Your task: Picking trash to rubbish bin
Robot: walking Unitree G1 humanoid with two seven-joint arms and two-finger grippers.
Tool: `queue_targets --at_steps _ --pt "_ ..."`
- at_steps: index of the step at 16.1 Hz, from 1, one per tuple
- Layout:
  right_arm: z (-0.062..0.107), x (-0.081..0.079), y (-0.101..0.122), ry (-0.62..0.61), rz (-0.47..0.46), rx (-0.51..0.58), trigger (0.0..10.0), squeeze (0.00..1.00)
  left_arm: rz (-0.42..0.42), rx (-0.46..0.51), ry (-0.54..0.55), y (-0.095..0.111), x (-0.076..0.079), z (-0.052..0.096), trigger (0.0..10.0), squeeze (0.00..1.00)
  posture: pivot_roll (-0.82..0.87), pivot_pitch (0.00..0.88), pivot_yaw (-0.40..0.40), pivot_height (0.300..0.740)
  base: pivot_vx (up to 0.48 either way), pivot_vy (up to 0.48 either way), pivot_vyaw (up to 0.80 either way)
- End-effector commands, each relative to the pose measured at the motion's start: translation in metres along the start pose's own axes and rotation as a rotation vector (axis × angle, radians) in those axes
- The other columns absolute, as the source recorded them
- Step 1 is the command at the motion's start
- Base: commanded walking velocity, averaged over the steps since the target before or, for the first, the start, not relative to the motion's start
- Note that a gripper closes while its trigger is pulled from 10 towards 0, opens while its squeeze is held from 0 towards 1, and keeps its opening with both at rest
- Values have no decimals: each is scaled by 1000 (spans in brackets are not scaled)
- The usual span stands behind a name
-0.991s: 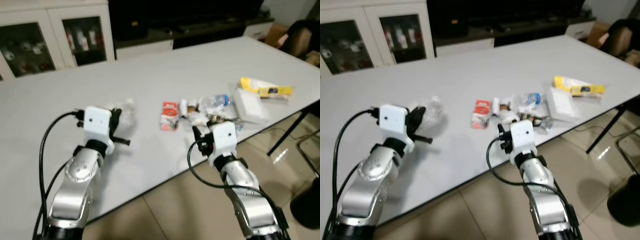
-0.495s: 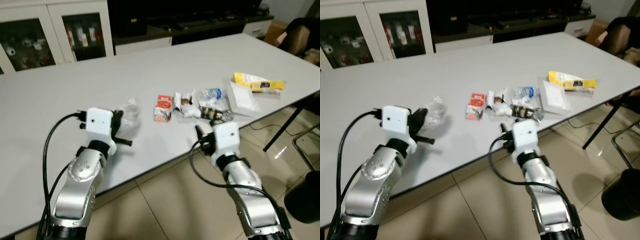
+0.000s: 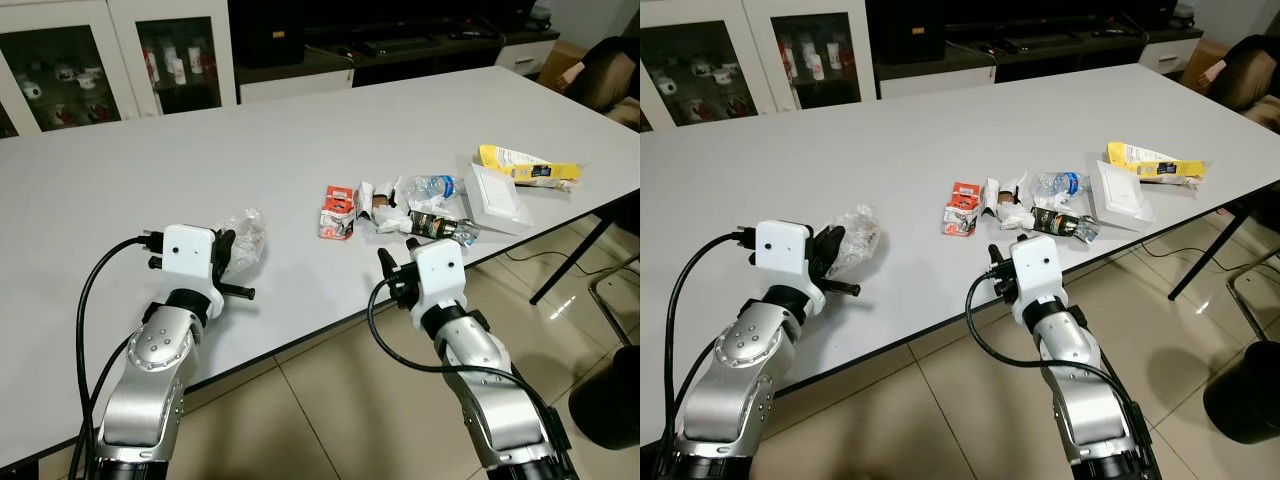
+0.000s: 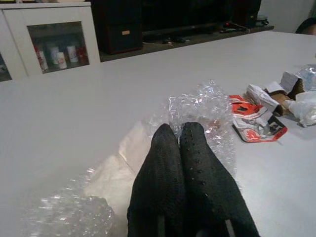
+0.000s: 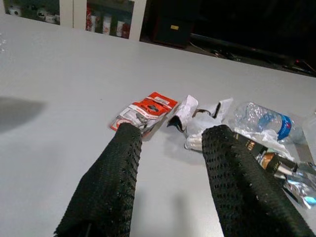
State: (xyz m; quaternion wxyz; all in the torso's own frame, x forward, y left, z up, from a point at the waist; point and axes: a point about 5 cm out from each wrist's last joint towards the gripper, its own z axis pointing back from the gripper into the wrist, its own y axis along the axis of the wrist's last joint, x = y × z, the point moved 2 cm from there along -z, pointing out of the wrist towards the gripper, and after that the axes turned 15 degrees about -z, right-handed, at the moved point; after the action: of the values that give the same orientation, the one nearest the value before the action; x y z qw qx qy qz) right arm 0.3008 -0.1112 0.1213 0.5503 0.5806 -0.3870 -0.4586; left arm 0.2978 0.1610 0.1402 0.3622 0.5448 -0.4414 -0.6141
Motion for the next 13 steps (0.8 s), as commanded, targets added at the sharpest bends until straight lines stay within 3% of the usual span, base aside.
queue_targets --at_steps 1,5,9,13 --pt "-2 1 -2 0 12 -22 10000 0 -8 18 -14 2 5 2 10000 0 11 0 -70 740 0 0 0" --pt "-6 -1 -11 14 33 -77 10000 0 -29 9 -14 -2 8 5 10000 0 30 0 -85 740 0 0 0" --pt "-9 -9 -14 45 -21 -83 10000 0 -31 20 -6 0 5 10 10000 0 49 0 -96 740 0 0 0" --pt "-13 -15 -11 79 -8 -67 10000 0 -37 20 18 0 0 9 10000 0 61 0 -98 740 289 0 -372"
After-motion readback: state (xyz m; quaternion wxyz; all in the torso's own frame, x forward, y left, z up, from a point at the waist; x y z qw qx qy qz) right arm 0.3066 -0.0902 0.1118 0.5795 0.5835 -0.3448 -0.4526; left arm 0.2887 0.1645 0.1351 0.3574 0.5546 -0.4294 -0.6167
